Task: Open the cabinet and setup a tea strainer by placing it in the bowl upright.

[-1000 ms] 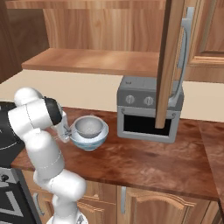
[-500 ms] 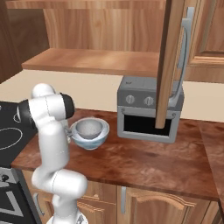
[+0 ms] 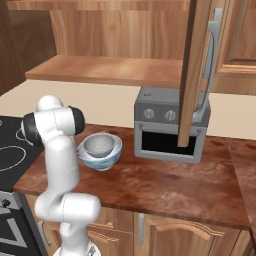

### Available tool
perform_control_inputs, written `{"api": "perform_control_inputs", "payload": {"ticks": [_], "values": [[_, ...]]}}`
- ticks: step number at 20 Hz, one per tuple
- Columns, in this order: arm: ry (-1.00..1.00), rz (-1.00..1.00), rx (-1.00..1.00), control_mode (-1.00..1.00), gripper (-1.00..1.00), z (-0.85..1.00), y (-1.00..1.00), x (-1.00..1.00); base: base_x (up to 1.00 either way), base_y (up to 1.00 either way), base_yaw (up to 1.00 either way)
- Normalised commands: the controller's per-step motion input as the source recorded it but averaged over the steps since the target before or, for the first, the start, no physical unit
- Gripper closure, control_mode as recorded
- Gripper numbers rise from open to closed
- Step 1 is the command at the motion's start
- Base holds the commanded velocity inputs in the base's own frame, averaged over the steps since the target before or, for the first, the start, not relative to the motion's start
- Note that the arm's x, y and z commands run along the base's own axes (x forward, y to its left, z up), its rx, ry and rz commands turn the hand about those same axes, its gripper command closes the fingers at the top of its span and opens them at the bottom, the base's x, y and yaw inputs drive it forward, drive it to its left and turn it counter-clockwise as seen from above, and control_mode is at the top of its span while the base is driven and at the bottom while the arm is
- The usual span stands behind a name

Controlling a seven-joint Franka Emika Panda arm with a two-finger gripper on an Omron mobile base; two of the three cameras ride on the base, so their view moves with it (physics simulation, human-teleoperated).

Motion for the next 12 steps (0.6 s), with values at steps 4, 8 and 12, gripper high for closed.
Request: {"api": "perform_control_inputs", "payload": {"ticks": [4,8,12], "values": [[0.0,0.0,0.0,-1.0,1.0,-0.03,0.0,0.02,0.0,0.0,0.0],[0.0,0.0,0.0,-1.0,1.0,0.0,0.0,0.0,0.0,0.0,0.0],[0.0,0.0,0.0,-1.0,-1.0,0.0,0.0,0.0,0.0,0.0,0.0]]}}
